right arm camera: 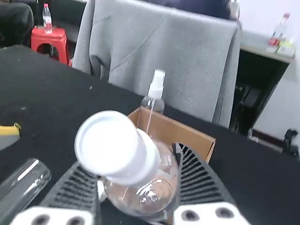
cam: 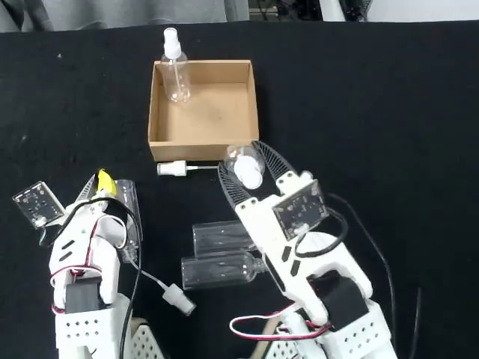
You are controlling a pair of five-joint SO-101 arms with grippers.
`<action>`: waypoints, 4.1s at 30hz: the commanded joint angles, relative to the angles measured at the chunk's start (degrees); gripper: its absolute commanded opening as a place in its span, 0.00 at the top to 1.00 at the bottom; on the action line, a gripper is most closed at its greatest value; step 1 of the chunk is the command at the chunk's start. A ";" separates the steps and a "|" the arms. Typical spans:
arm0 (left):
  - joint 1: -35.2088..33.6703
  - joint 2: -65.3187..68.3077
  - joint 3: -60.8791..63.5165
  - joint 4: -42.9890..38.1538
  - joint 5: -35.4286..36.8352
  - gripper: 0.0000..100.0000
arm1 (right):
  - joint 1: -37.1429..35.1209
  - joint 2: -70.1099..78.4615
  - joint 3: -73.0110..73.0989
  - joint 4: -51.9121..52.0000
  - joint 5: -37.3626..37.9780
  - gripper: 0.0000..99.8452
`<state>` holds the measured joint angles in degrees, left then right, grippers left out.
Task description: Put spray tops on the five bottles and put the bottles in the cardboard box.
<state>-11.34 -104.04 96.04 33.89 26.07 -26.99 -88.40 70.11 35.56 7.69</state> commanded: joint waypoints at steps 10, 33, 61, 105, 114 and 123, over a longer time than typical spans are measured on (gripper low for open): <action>-0.40 -0.44 1.36 -1.23 -0.53 0.97 | 0.88 19.47 -16.66 -0.53 0.62 0.96; -0.40 -0.26 1.36 -1.14 -0.53 0.97 | 0.88 53.41 -39.25 -0.70 -5.27 0.96; -0.40 -0.26 1.36 -1.14 -0.53 0.97 | 0.79 84.70 -66.77 -0.70 -12.40 0.96; -0.40 -0.26 1.36 -1.14 -0.53 0.97 | -2.02 129.63 -107.30 -0.70 -13.89 0.96; -0.40 -0.26 1.36 -1.14 -0.53 0.97 | -3.34 134.11 -111.34 -0.70 -13.89 0.96; -0.40 -0.26 1.36 -1.14 -0.53 0.97 | -3.52 137.63 -114.86 -0.62 -13.89 0.96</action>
<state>-11.25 -104.04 96.13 33.89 26.07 -29.36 49.71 -41.27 35.47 -5.76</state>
